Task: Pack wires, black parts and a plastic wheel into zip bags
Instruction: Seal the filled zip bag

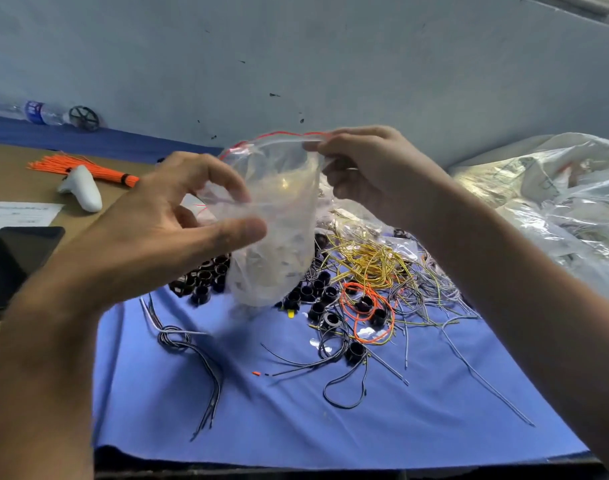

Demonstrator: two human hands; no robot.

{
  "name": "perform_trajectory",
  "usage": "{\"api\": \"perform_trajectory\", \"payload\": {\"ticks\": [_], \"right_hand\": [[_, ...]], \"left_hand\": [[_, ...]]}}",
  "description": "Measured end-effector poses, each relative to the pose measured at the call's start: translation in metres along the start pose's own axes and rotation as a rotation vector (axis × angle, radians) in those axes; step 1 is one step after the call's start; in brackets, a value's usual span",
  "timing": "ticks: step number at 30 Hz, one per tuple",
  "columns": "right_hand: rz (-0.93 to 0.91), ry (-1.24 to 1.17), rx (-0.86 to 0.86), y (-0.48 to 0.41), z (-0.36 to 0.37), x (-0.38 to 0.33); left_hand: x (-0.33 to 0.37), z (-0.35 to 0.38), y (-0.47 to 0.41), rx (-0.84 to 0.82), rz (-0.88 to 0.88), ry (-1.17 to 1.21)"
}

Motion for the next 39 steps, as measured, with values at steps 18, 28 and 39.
{"api": "perform_trajectory", "payload": {"ticks": [18, 28, 39], "right_hand": [[0.171, -0.334, 0.201, 0.056, -0.067, 0.026], [0.187, -0.401, 0.169, 0.067, -0.054, 0.020], [0.080, 0.088, 0.212, 0.096, -0.063, 0.025]], "left_hand": [[0.011, 0.052, -0.010, -0.180, 0.001, 0.243], [0.011, 0.044, -0.011, 0.039, 0.078, 0.361], [0.011, 0.043, -0.009, 0.209, 0.130, 0.237]]}}
Point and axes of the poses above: each hand's wrist, its own y-axis away from the middle knuckle, its own z-axis out of the palm, x = y × z, the point moved 6 cm from there along -y, towards the middle knuckle, and after that the axes turned 7 degrees about -x, right-handed, at the moved point
